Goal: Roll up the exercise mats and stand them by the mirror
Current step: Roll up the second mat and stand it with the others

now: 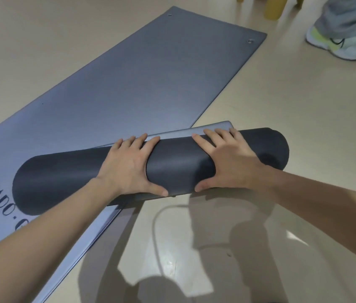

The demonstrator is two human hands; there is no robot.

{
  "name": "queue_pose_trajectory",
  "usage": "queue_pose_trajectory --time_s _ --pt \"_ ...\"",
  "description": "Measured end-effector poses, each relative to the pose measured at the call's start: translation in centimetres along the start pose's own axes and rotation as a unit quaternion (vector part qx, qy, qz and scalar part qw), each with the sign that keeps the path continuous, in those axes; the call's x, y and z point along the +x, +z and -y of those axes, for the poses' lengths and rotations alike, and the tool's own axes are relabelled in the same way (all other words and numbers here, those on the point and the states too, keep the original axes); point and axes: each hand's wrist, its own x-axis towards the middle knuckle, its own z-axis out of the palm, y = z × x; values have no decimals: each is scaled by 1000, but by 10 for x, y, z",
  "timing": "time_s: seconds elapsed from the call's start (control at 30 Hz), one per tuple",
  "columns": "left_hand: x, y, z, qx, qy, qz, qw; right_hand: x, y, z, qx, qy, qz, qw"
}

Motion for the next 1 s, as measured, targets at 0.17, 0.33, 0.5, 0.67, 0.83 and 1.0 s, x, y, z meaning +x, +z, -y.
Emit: queue_pose_trajectory --time_s 0.17,0.33,0.5,0.67,0.83,1.0 --pt "29 -10 10 -56 -20 48 997 28 -2 -13 -2 -29 11 1000" --pt "38 -20 10 -56 -29 48 997 46 -19 -15 11 -37 46 998" --pt "24 -27 3 4 -19 49 999 29 -15 -3 -4 -38 28 999" --pt "-23 -29 -2 19 -3 112 994 -10 -20 31 45 -60 82 994" --pt "-72 -16 -7 -71 -10 245 967 -39 -18 55 108 -103 188 971" --pt "-100 -2 -4 -160 -21 234 959 -30 -11 56 159 -120 238 951"
